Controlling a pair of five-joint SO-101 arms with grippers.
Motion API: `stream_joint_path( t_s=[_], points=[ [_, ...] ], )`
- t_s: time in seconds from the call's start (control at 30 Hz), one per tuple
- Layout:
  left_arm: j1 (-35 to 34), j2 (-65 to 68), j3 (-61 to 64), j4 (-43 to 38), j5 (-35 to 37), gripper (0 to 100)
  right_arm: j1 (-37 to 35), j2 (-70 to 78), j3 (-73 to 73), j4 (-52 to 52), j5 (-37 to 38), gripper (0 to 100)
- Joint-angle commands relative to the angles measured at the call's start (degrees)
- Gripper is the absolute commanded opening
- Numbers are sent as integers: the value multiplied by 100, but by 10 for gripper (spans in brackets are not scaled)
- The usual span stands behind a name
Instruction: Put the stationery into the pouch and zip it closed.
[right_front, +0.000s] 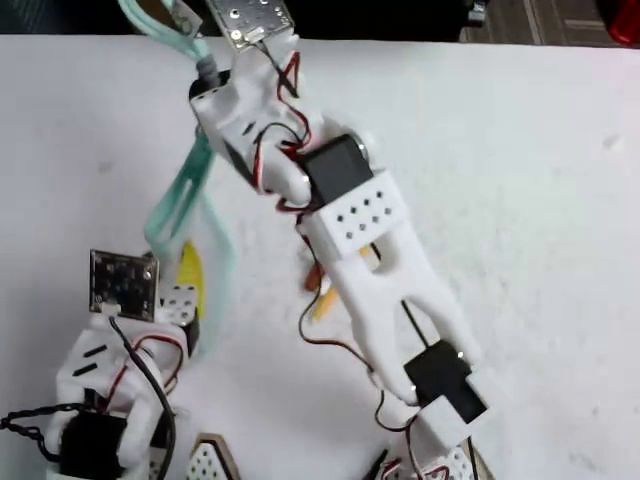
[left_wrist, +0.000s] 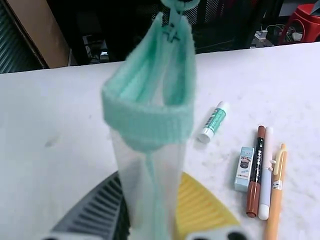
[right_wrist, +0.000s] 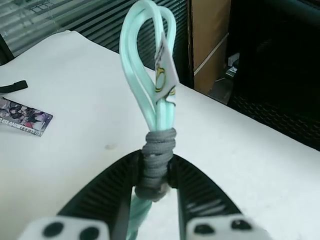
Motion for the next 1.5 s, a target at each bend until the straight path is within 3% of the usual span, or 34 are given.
stream_joint_path(
  t_s=[0.0,0.23,0.9,1.13,1.37,1.47],
  points=[
    [57,48,-18,97,-53,22,347,-66,-158,-312,-62,17],
    [57,48,-18,105,-53,22,620,-13,-114,-804,-62,16],
    [57,48,-26,114,-53,22,629,303,-149,-848,-97,26],
    [57,48,-26,44,-35,28,602,-681,-149,549,-70,334],
    [57,48,-26,-79,-26,28,910,-1780,-114,1631,-97,283],
    [57,48,-26,-79,-18,85,1077,-1895,-97,2229,-105,279]
  ],
)
